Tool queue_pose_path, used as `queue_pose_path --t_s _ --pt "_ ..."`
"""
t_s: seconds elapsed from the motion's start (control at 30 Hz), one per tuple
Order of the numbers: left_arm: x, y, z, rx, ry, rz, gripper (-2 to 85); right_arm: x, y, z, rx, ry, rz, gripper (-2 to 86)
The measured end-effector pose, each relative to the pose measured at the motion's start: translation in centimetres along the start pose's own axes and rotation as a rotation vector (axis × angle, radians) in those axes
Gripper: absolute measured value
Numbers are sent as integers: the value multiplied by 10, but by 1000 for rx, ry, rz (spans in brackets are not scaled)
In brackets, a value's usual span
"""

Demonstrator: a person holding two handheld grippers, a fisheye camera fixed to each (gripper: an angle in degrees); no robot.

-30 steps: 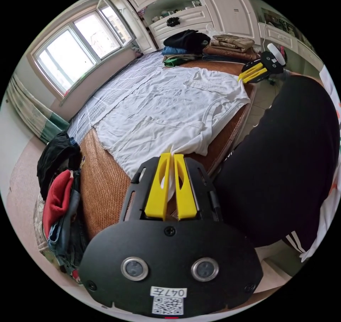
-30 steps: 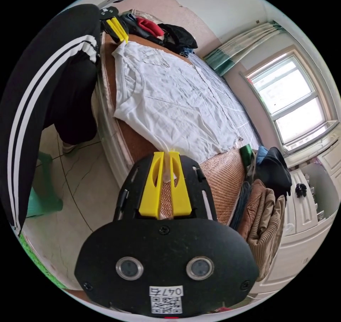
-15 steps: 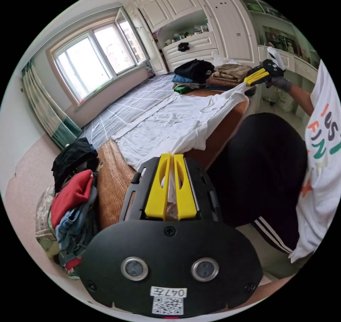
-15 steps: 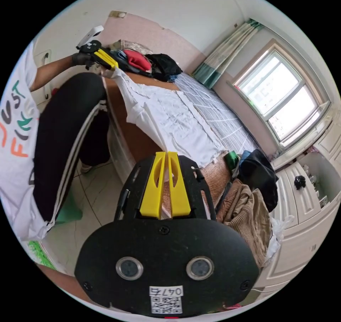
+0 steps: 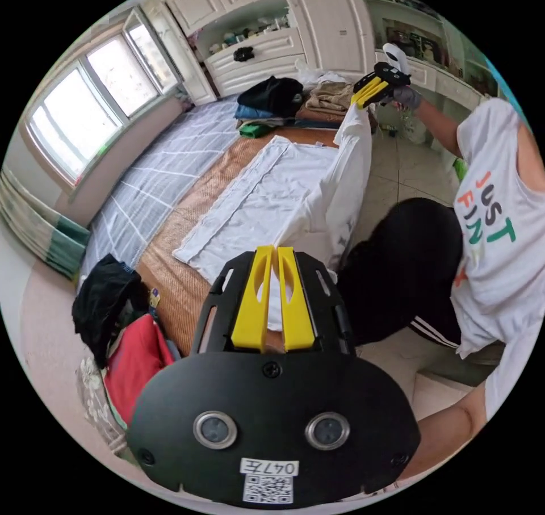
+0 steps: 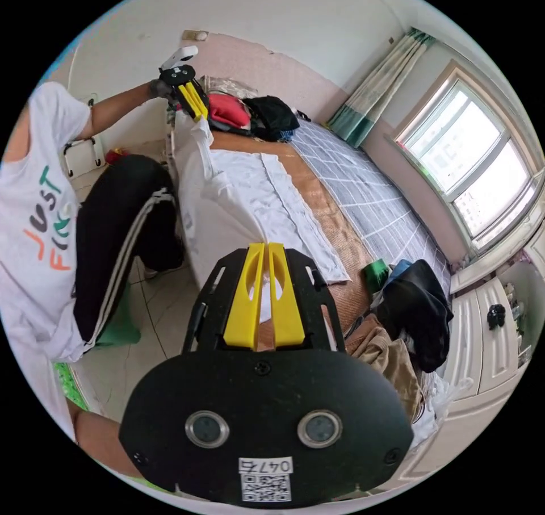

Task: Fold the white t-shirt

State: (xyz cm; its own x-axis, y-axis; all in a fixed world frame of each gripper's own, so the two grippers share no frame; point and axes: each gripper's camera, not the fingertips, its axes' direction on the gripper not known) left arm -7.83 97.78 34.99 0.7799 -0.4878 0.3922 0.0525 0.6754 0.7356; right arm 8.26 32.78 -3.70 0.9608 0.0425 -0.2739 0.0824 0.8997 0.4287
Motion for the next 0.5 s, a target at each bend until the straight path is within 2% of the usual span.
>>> queue_pose_path --t_s 0.07,0.2,0.27,0.33,0.4,0.5 --pt "-84 -41 75 -62 126 -47 4 61 -10 45 -53 -58 50 0" --pt "-191 -90 191 -134 243 -194 22 151 -15 124 -142 -177 193 7" --pt "-240 -95 267 -234 171 -392 113 199 -4 183 -189 -227 359 40" --pt "-255 -81 305 -272 120 -508 167 222 12 211 -204 -222 485 75" --pt "-258 -58 315 -247 12 -622 177 232 33 212 -114 -181 605 81" --pt "-233 -9 304 -92 22 -737 167 223 63 201 -27 -108 676 76"
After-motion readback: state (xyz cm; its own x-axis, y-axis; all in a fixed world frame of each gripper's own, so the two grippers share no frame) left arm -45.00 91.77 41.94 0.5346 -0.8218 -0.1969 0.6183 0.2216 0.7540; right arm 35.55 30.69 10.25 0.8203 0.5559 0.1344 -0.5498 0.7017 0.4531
